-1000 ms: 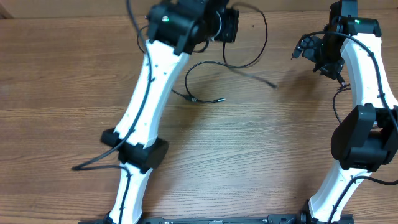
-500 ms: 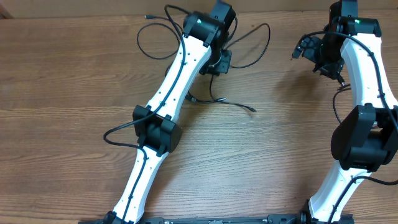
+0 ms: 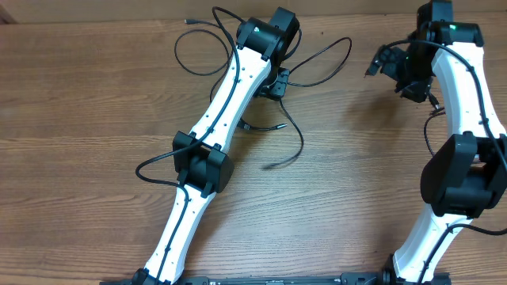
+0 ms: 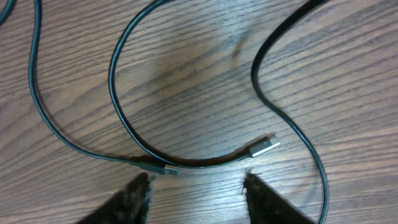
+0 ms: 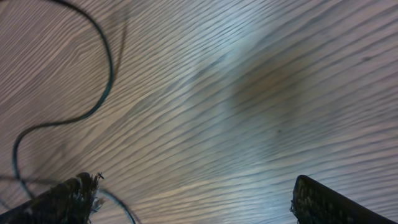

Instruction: Untangle cables

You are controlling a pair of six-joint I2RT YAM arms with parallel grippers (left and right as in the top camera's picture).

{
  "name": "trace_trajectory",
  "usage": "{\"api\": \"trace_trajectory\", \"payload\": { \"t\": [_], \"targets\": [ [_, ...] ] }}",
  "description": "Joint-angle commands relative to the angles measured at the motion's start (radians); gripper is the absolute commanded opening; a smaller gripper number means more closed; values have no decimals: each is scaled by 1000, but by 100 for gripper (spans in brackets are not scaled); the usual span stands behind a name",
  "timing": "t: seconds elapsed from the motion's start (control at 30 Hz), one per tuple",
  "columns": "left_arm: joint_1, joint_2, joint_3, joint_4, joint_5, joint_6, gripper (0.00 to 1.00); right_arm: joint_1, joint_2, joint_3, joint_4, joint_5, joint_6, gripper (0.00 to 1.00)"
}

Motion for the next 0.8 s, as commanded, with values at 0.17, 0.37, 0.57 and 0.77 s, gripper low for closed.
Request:
{"api": "trace_trajectory", "payload": {
  "t": [0.17,0.37,0.57,0.77],
  "targets": [
    [35,11,77,-6,-21,-18,76,84,-1,-63,27,-35,4,100],
    [134,11,159,-18,106,-67,86,164,-1,-151,107,-69,-57,100],
    [279,11,178,-17,392,-123,93,262,-1,-189,159,-129,-128,100],
    [381,11,177,-47,428,-121,100,377,-1,-201,153,-132,-333,100]
  ]
}}
